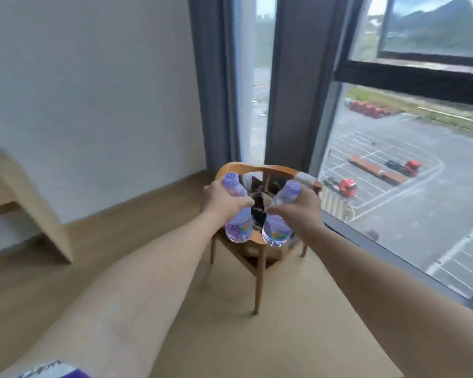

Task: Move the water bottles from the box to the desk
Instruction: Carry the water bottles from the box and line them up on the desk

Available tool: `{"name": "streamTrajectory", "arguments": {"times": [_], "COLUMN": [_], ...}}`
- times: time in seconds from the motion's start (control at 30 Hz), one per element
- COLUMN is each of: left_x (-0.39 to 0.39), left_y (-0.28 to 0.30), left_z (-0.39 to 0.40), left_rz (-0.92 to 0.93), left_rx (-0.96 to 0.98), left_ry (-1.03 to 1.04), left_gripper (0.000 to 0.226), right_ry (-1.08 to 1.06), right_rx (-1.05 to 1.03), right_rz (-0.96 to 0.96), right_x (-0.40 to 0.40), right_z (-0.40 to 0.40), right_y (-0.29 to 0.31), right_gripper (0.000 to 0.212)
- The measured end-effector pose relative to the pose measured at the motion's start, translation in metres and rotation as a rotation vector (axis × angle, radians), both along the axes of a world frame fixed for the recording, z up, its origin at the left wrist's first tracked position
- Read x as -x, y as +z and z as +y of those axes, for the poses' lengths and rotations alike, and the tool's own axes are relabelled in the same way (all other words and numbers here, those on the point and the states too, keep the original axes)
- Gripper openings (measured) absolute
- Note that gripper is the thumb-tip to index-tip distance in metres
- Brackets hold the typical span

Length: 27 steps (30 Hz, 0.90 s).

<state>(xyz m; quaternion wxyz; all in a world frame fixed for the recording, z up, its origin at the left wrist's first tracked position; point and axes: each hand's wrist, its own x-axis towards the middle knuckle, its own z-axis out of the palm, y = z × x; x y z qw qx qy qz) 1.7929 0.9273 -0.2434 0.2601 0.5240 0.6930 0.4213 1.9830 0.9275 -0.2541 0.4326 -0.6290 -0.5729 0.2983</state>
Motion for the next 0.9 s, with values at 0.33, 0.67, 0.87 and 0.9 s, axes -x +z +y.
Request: {"name": "streamTrajectory", "arguments": {"times": [0.33, 0.67, 0.87, 0.9], "left_x": [0.263, 0.508, 0.617, 0.634], "left_y": [-0.013, -0.009, 0.003, 0.003], "left_z": [-0.063, -0.101, -0.152, -0.162], "left_rz": [0.001, -0.016, 0.021, 0.013], "left_rx": [0.040, 0.103, 0.125, 0.129], "left_ry": [0.510, 0.901, 1.091, 1.112], "left_gripper": [0.045, 0.038, 0.032, 0.034], "right_ry": [0.535, 0.911, 1.143, 1.176], "right_rx": [0.087, 0.158, 0.156, 0.162], "right_rz": [-0.049, -0.074, -0.096, -0.107], "right_x": [0.295, 0.596, 0.741, 0.761], "right_z": [0.029, 0.043, 0.015, 0.007], "right_y": [-0.001, -0.011, -0.001, -0.001], "right_gripper": [0.040, 0.047, 0.034, 0.036]}}
